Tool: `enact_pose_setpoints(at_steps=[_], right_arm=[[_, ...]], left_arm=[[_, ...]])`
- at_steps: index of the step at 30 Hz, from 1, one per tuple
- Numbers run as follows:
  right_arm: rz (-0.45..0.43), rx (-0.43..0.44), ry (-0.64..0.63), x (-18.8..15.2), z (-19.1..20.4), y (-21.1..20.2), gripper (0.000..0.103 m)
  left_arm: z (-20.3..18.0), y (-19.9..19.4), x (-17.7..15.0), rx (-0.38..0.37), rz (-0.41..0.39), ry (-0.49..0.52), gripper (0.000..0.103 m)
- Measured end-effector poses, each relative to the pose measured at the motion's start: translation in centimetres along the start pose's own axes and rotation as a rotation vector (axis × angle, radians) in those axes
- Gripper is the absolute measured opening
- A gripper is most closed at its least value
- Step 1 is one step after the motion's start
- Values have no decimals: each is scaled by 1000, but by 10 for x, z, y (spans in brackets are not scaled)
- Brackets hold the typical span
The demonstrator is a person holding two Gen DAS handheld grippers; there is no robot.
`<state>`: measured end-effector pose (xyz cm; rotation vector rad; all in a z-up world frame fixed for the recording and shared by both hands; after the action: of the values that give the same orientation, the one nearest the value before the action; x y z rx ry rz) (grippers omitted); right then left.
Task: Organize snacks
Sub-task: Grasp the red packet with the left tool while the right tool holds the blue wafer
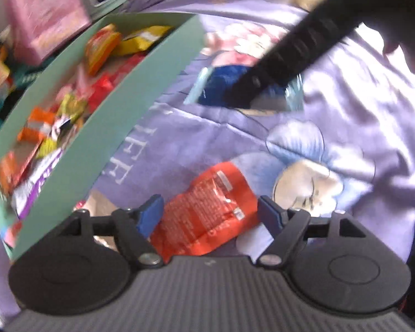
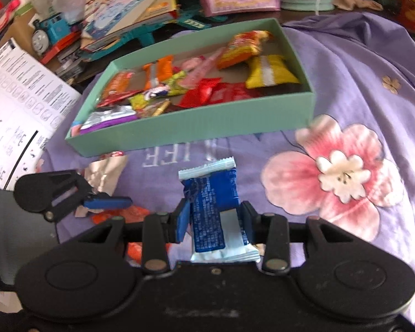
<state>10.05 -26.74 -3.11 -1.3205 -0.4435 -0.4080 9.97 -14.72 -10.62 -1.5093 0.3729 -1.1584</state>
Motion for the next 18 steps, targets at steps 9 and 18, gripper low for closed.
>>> enact_pose_setpoints(at_steps=[9, 18], right_arm=[[-2, 27, 33, -3, -4, 7, 39], [-5, 22, 37, -6, -6, -1, 39]], left_arm=[[18, -14, -12, -17, 6, -359, 33], [-11, -7, -19, -30, 38, -14, 68]])
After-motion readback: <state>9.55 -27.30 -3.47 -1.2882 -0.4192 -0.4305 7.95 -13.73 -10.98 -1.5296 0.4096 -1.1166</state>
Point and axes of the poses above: each gripper's, at about its wrist camera, not at the fingertips, and y roughly the way its jaws point, z to its left, x to its top, the point moved 4 cm from there along y, roughly the way its jaws point, and after that the axes turned 7 degrees about -y, right-handed, at the moved point
